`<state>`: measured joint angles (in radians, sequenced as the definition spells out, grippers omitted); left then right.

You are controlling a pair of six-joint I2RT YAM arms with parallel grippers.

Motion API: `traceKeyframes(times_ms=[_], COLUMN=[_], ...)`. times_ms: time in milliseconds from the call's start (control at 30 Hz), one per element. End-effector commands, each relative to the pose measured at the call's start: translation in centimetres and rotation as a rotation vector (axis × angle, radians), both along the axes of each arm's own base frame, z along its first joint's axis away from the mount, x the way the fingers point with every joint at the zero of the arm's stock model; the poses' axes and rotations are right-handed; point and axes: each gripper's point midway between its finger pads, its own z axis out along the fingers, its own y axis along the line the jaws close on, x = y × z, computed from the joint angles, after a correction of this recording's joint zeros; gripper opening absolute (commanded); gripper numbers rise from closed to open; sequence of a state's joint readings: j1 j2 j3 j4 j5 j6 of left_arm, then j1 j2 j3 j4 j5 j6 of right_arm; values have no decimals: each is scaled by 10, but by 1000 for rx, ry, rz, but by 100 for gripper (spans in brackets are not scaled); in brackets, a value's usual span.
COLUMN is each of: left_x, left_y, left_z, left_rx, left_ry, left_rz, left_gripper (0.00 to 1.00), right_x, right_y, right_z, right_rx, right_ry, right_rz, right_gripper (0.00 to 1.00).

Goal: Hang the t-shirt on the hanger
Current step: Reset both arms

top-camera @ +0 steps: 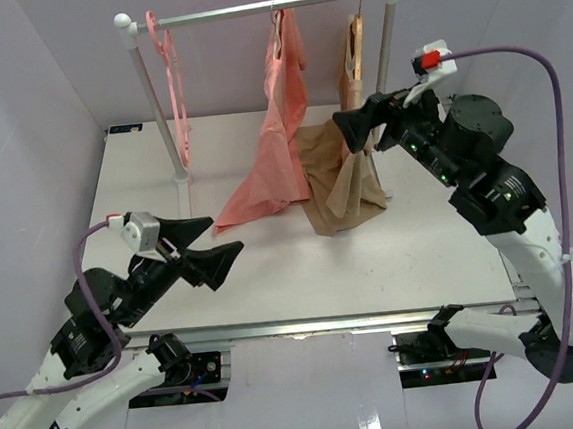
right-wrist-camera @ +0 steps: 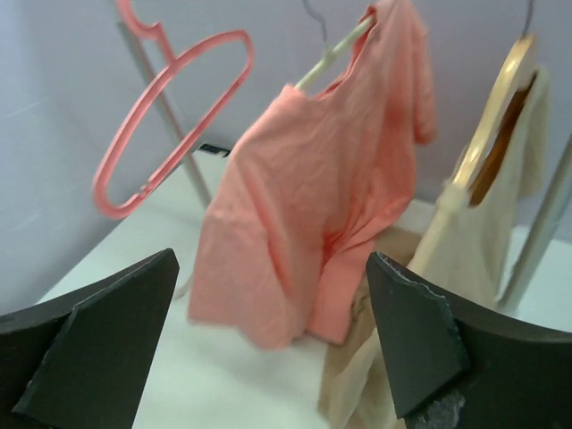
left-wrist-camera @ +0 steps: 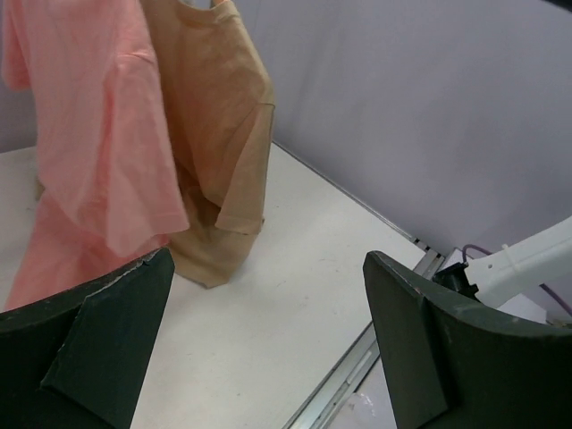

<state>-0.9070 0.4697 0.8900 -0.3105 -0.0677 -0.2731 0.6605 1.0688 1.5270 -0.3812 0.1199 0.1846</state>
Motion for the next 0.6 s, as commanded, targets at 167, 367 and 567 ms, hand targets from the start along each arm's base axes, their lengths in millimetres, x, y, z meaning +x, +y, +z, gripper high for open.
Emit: traceKeyframes(times_ms=[167, 367, 567], left_x=[31, 46, 41], left_y=[-41, -35, -35], left_z=[-77, -98, -119], left_rx=[-56, -9, -20], left_ry=[117, 109, 96], left_rz=[7, 90, 68], left_gripper=[98, 98, 98], right_x=[-38, -44, -43], right_y=[-13, -32, -45], right_z=[-139, -183, -187], right_rx=[77, 22, 12], right_ry=[220, 248, 213], right_rz=[21, -45, -93], right_gripper=[90, 90, 90])
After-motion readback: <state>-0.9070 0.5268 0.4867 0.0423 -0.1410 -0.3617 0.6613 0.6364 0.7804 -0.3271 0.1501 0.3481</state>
